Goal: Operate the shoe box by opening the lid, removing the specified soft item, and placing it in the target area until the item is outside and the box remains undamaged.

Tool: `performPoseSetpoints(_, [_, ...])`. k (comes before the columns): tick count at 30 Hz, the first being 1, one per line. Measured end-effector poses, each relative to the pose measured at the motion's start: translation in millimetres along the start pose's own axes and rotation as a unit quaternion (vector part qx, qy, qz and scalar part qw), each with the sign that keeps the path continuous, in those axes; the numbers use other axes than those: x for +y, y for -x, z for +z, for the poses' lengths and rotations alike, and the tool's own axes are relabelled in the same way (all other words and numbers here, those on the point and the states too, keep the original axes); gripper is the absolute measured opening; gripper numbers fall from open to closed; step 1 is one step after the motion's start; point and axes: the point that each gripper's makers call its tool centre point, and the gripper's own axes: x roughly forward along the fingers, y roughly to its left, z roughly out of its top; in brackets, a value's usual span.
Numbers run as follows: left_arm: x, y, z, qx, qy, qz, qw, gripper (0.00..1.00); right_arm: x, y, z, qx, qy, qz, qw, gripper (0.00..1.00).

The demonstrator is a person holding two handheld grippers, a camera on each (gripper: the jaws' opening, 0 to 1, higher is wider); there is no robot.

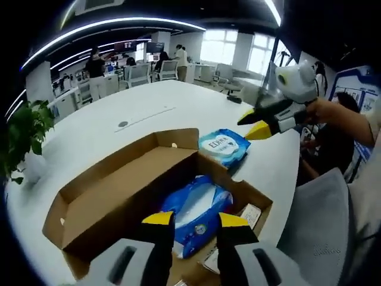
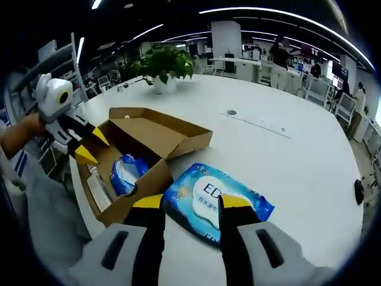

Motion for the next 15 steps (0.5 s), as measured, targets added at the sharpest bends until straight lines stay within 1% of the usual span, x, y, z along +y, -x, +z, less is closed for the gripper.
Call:
performPoseSetpoints(1, [-1.6, -1.6, -1.1, 0.005, -0.006, -0.006, 1.0, 0.27, 2.5, -1.0, 0.8, 0.0, 0.002, 0.003, 1.0, 0.33])
performPoseSetpoints(3, [-8.6, -7.4, -4.1, 0.015, -0.023, -0.036, 0.999, 0.27, 8.9, -3.8, 2.8, 0.0, 0.008, 0.011, 0.9999, 0.33])
performPoseSetpoints(9, [-10.8, -18.9, -10.8, 0.042, -0.037, -0.055, 0.9969, 0.26, 25.5, -11.3, 6.6, 0.005, 0.031, 0.031, 0.999, 0.32])
performPoseSetpoints(15, [-12.4, -32.7, -17.8, 0.072, -0.064, -0.074, 0.9926, 0.24, 39.9, -18.9, 8.0, 0.012, 0.048, 0.049, 0.9975, 0.32])
